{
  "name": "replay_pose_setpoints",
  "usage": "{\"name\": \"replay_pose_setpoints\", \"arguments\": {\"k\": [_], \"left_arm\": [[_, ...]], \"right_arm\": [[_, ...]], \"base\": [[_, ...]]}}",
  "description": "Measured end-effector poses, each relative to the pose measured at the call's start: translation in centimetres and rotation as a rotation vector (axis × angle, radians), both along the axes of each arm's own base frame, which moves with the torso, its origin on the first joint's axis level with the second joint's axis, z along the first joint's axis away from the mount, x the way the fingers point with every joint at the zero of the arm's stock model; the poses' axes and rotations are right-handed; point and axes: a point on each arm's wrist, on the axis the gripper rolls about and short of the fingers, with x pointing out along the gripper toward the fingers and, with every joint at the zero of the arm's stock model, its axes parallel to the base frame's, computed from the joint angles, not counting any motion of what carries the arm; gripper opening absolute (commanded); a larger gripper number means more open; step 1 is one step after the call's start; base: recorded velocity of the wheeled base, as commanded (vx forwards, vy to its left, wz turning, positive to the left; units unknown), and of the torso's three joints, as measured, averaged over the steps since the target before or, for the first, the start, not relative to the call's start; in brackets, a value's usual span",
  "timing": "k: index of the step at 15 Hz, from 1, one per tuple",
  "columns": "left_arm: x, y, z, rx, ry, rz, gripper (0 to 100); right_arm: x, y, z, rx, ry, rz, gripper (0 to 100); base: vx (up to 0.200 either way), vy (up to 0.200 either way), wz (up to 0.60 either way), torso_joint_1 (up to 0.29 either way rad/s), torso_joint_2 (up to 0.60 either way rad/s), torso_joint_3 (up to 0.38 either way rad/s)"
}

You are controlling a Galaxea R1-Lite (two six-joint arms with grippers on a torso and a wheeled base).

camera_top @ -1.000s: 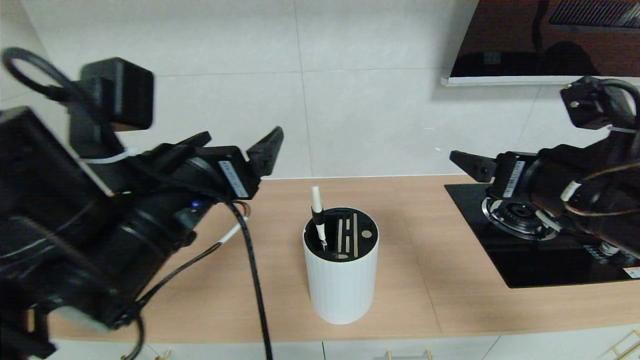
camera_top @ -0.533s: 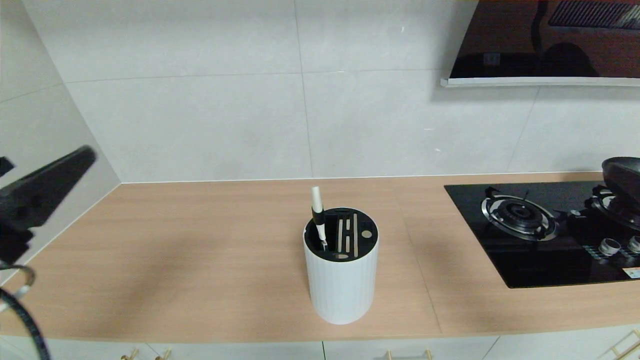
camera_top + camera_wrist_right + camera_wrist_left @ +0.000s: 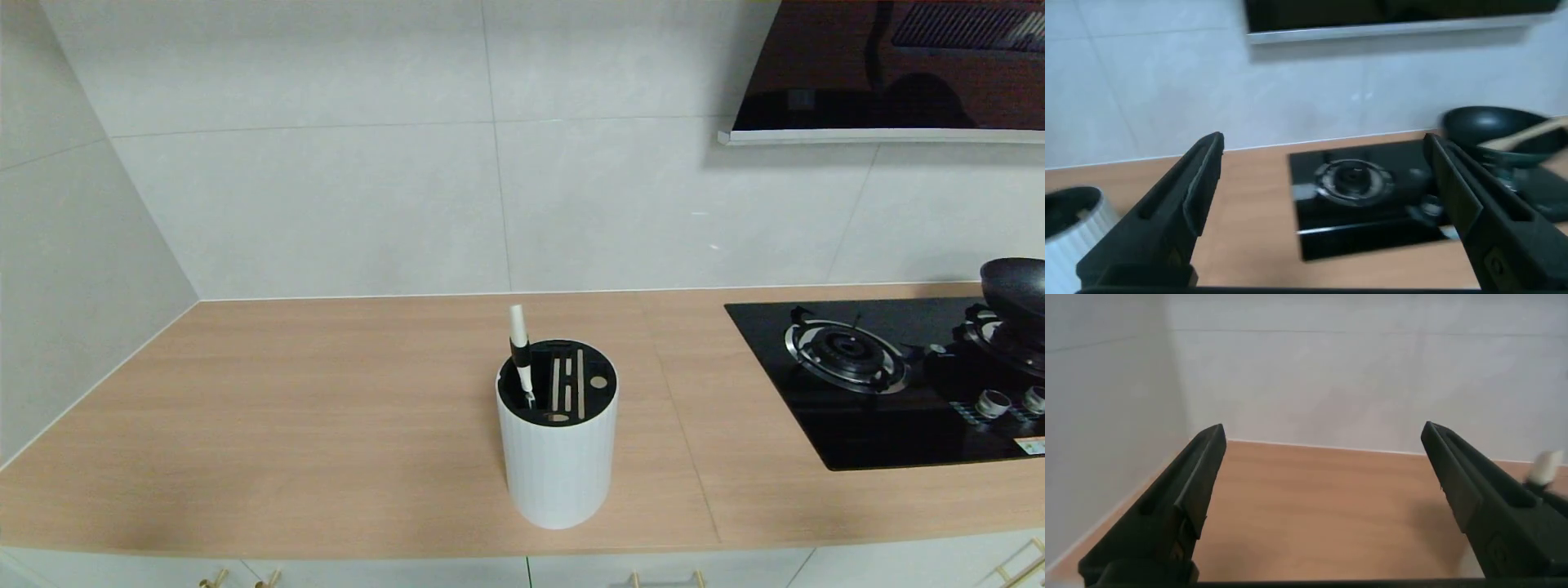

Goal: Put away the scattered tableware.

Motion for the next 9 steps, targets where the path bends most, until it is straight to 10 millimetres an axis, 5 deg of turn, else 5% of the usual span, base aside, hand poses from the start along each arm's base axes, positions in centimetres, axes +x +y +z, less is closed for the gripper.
{"name": "replay_pose_setpoints", "arguments": {"k": [4,7,9], "left_arm": [[-2.1,0.0,-2.7,0.000,-0.114,0.085,100],[-2.0,-0.4,-4.8,0.024,-0.093,0.126,100],[-1.2,-0.8,-8.2,0.062,0.019,0.052,100]], "right_arm": [[-2.6,0.3,-3.2,-0.019,-0.052,-0.044,100],[-2.4,0.4,-5.0,-0.015,-0.030,-0.064,100],[-1.2,0.4,-7.5,-0.020,0.055,-0.054,100]], "base": [[0.000,0.000,0.00,0.000,0.00,0.000],[0.000,0.000,0.00,0.000,0.00,0.000],[0.000,0.000,0.00,0.000,0.00,0.000]]}}
